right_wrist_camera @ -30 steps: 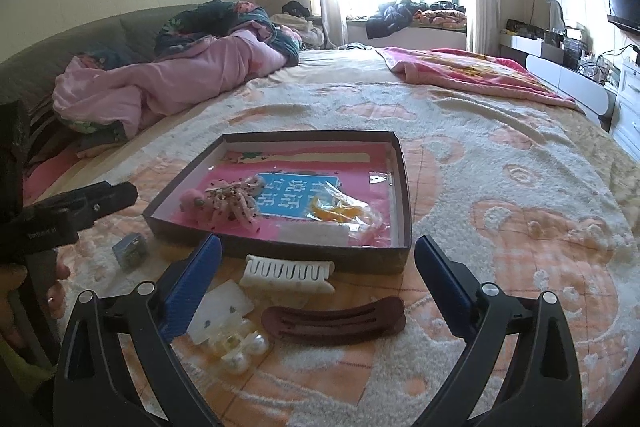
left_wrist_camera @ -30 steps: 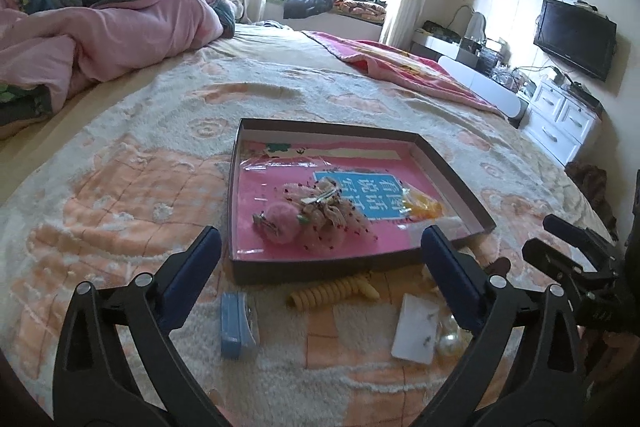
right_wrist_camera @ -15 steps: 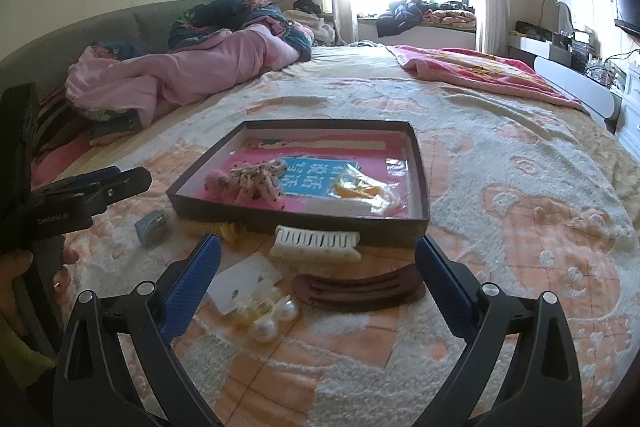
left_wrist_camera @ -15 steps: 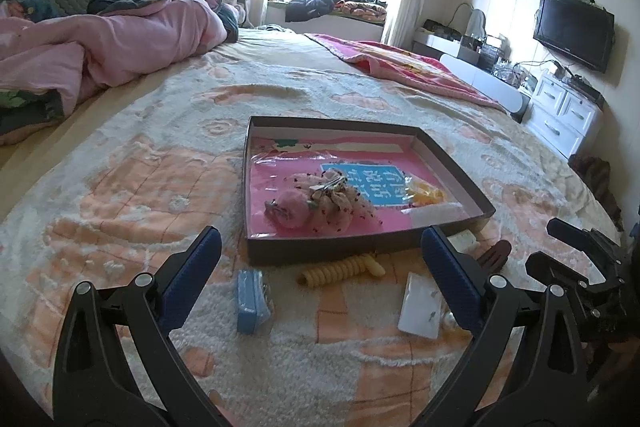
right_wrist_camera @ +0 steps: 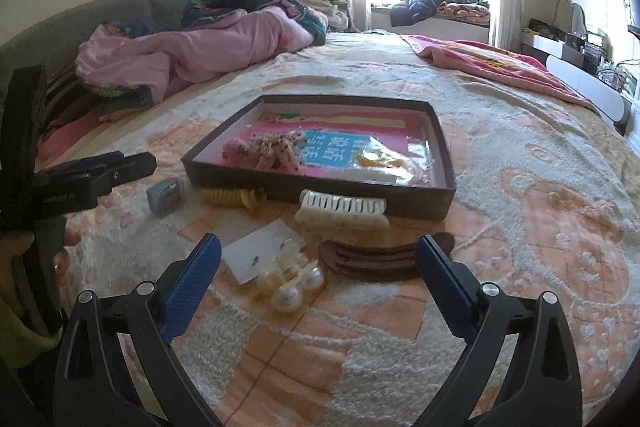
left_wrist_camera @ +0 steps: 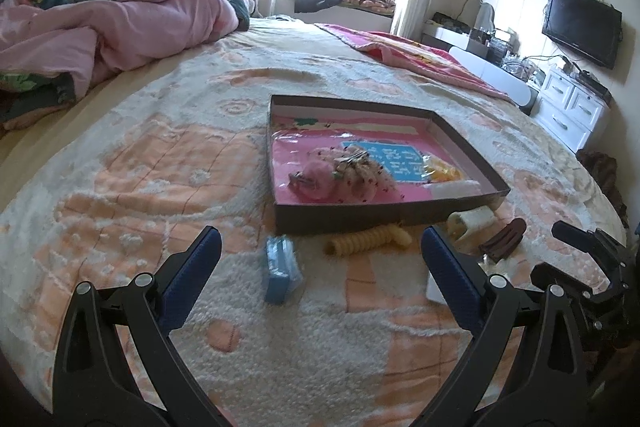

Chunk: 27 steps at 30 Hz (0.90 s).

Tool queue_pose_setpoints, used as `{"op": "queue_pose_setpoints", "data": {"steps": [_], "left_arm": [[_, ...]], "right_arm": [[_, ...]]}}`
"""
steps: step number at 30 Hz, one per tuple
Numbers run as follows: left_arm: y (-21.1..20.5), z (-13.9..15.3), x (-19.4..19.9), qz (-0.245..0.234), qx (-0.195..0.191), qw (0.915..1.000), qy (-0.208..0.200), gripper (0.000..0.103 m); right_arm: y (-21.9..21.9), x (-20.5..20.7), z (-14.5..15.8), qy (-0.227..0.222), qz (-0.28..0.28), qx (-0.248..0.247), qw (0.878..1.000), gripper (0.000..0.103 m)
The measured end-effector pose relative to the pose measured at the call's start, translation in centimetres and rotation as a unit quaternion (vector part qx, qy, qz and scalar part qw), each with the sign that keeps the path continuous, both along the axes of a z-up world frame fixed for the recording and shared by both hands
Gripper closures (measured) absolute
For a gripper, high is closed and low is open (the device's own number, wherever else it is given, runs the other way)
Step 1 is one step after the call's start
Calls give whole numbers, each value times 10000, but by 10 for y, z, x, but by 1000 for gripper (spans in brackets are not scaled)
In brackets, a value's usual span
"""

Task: Organize jewelry
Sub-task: 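Withdraw both tools from the tray toward the blue box and pearl earrings, then grasp the small blue box with the left tool while the right tool closes on the pearl earrings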

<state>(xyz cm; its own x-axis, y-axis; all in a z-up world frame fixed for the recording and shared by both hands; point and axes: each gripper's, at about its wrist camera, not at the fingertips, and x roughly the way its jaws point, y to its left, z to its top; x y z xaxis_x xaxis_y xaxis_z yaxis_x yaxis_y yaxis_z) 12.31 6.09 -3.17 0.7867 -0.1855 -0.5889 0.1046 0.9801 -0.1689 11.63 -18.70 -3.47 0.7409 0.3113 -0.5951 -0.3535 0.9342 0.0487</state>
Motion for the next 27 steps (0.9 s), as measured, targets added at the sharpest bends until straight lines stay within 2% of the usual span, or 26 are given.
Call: {"op": "queue_pose_setpoints", "data": {"steps": [13, 27], "left_arm": [[20, -19, -1, 157, 1, 9997, 191, 12], [22, -40, 4, 56, -68, 9993, 365, 12]], "right_arm": [[20, -4, -20, 236, 267, -95, 9993, 9], [30, 1, -39, 422, 354, -259, 9981, 29]]}}
